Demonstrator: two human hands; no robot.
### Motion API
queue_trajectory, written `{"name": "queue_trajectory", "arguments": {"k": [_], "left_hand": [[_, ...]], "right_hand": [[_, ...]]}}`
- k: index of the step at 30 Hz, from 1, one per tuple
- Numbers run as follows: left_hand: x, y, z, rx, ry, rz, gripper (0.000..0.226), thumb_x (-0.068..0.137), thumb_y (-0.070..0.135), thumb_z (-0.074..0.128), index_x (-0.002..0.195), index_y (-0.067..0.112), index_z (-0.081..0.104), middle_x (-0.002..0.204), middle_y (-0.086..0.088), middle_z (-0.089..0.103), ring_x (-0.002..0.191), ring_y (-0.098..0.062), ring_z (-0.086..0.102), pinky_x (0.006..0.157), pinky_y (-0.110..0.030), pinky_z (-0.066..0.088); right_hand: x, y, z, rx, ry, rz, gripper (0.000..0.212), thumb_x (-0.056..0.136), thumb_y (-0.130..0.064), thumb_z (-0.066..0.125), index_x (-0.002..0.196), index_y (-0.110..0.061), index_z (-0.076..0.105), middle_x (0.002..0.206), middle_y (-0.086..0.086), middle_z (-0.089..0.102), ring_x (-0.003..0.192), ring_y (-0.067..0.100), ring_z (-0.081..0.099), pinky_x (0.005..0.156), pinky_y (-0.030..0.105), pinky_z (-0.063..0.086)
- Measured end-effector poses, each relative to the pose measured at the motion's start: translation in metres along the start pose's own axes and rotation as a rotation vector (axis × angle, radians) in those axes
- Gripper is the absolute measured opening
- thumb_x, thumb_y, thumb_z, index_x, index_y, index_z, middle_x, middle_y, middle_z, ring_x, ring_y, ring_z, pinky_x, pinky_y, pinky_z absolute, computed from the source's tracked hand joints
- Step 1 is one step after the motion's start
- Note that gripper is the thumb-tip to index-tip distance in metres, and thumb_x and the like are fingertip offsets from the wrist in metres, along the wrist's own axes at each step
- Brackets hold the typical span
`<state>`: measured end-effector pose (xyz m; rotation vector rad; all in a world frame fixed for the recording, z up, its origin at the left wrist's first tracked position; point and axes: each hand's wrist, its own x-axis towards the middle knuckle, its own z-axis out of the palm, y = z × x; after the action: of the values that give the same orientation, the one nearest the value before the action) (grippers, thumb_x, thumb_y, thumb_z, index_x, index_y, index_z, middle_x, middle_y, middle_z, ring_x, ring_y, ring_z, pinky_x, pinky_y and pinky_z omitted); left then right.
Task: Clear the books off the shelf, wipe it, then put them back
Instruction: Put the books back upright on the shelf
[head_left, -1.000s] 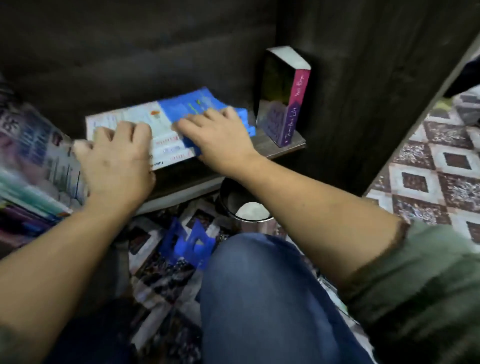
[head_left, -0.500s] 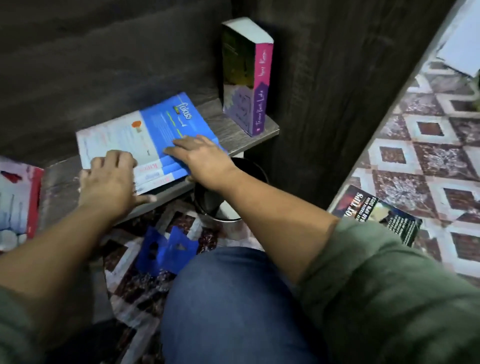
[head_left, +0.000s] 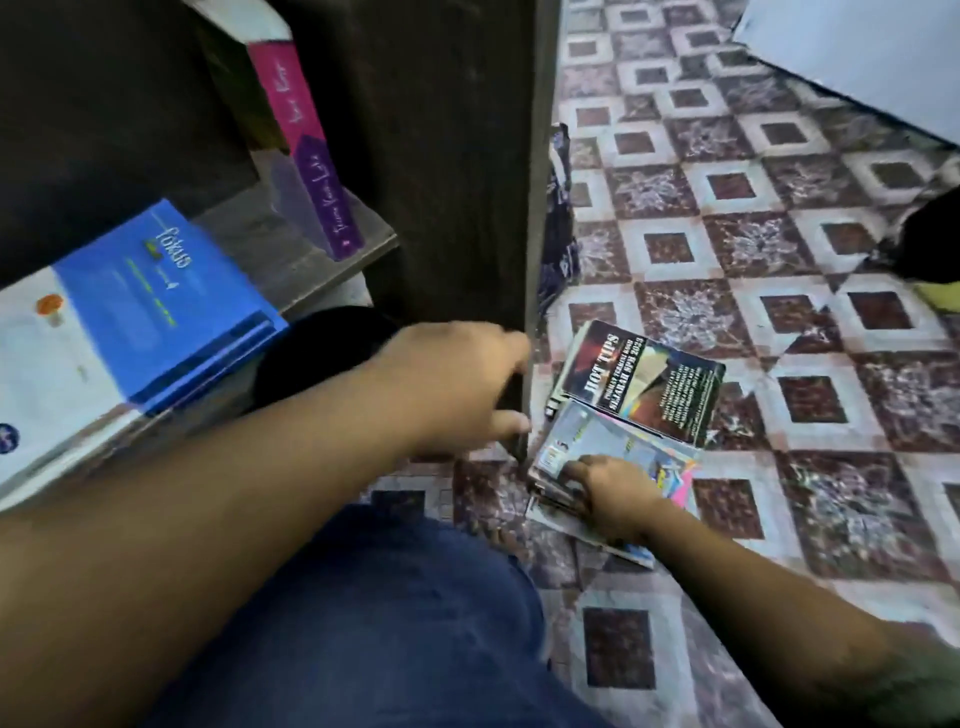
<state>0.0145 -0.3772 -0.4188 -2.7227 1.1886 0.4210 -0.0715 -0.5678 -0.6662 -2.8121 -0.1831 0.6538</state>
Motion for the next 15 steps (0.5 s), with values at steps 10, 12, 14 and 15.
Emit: {"name": "queue_trajectory", "arguments": {"k": [10, 12, 14, 15], "left_hand": [[0.103, 0.042, 0.063, 0.704, 0.027, 0.381, 0.034, 0.091, 0.002, 0.032, 0.108, 0.01, 0.06, 0.108, -0.008, 0.063, 0.106, -0.029, 0.056, 0.079, -0.035, 0.036], [0.113, 0.044, 0.068, 0.692, -0.099, 0.247, 0.026, 0.097, 0.007, 0.038, 0.115, 0.013, 0.055, 0.118, -0.005, 0.061, 0.114, -0.025, 0.053, 0.079, -0.033, 0.026], [0.118, 0.044, 0.072, 0.744, -0.127, 0.242, 0.022, 0.097, 0.006, 0.04, 0.106, 0.018, 0.056, 0.113, 0.0, 0.062, 0.106, -0.02, 0.055, 0.077, -0.032, 0.021], [0.122, 0.043, 0.077, 0.749, -0.138, 0.242, 0.023, 0.096, 0.004, 0.04, 0.102, 0.02, 0.054, 0.11, 0.001, 0.062, 0.103, -0.019, 0.055, 0.077, -0.031, 0.021]], "right_hand": [[0.018, 0.067, 0.04, 0.085, 0.043, 0.331, 0.052, 0.085, -0.042, 0.057, 0.132, -0.022, 0.046, 0.135, 0.009, 0.041, 0.123, 0.031, 0.038, 0.1, 0.04, 0.041], [0.023, 0.071, 0.05, 0.083, 0.113, 0.353, 0.046, 0.086, -0.047, 0.055, 0.124, -0.021, 0.049, 0.128, 0.009, 0.044, 0.117, 0.03, 0.04, 0.095, 0.04, 0.04], [0.031, 0.073, 0.052, 0.112, 0.228, 0.382, 0.037, 0.09, -0.046, 0.049, 0.113, -0.018, 0.055, 0.118, 0.009, 0.05, 0.11, 0.03, 0.045, 0.091, 0.04, 0.038], [0.037, 0.075, 0.051, 0.132, 0.279, 0.398, 0.034, 0.093, -0.045, 0.046, 0.109, -0.017, 0.056, 0.114, 0.009, 0.052, 0.107, 0.03, 0.047, 0.088, 0.04, 0.038]]}}
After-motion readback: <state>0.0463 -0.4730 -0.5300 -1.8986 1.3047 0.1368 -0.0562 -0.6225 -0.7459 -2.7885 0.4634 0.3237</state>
